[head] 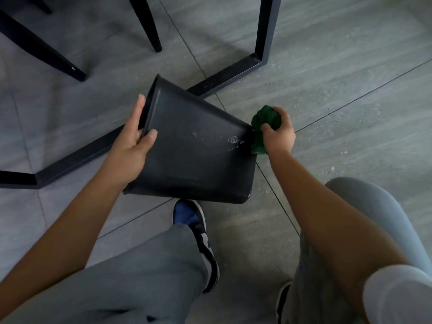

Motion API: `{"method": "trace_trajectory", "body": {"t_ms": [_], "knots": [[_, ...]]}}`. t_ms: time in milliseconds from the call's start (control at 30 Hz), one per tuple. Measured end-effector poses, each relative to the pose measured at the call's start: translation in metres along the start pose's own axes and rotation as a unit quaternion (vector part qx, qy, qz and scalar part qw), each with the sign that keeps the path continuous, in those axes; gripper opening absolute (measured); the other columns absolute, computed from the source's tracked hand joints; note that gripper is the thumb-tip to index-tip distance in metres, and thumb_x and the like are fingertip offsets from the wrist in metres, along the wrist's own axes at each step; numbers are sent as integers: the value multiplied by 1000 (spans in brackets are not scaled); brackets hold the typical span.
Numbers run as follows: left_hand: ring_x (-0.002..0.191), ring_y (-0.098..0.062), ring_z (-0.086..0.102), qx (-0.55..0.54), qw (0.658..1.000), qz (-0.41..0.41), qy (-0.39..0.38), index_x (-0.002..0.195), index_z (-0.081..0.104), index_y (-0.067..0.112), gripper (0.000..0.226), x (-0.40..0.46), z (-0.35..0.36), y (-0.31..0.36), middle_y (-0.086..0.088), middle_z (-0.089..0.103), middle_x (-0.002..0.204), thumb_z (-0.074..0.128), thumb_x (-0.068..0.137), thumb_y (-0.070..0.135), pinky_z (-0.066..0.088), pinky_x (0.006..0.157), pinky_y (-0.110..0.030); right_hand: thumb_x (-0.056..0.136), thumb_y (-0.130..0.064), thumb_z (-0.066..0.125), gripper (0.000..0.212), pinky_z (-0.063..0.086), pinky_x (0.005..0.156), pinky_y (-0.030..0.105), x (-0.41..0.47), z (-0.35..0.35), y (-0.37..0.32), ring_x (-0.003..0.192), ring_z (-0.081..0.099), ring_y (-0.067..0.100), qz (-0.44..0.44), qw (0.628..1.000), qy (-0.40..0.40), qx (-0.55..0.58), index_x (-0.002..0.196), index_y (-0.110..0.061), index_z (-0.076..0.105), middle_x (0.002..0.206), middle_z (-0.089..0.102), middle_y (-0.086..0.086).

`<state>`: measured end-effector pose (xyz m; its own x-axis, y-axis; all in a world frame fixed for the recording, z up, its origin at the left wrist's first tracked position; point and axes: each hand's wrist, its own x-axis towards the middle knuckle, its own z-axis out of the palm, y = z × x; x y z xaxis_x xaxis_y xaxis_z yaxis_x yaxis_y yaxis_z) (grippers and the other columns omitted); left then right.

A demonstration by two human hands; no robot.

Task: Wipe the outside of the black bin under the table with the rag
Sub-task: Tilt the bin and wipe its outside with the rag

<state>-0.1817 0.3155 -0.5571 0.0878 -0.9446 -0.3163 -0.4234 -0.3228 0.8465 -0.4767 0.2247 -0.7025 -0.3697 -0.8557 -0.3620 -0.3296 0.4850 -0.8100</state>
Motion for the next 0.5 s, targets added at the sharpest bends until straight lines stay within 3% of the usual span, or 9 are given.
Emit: {"method": "trace_trajectory", "body": {"t_ms": [100,233,333,400,500], "knots": [[149,-1,43,5,1000,7,11,152,17,65,67,1,2,-1,10,32,171,46,113,19,34,127,-42,95,-20,62,51,58,98,45,-3,7,9,120,65,33,-1,999,-7,-36,142,-37,56,134,68,6],[149,0,42,15,1000,20,12,162,15,53,67,3,7,3,13,29,172,46,113,20,35,126,-37,92,-15,60,52,45,92,33,-24,13,12,120,54,35,-96,990,22,-101,141,-32,59,140,65,1],[155,-3,33,9,999,21,25,162,14,54,62,4,11,4,14,25,173,44,113,28,27,128,-37,88,-14,65,56,46,100,37,-53,21,2,126,49,32,-136,987,16,-84,142,-30,60,147,56,2],[156,6,17,26,999,21,42,164,11,50,59,3,14,5,22,14,174,38,114,33,17,124,-19,87,-19,69,60,44,108,38,-82,28,-7,134,47,28,-139,990,0,-28,144,-35,58,151,49,5],[138,34,12,49,997,34,54,167,9,40,57,2,17,6,31,11,167,32,116,31,14,108,6,83,-26,73,60,47,110,43,-139,41,-28,132,50,27,-201,977,-35,53,142,-34,61,147,48,10]]}}
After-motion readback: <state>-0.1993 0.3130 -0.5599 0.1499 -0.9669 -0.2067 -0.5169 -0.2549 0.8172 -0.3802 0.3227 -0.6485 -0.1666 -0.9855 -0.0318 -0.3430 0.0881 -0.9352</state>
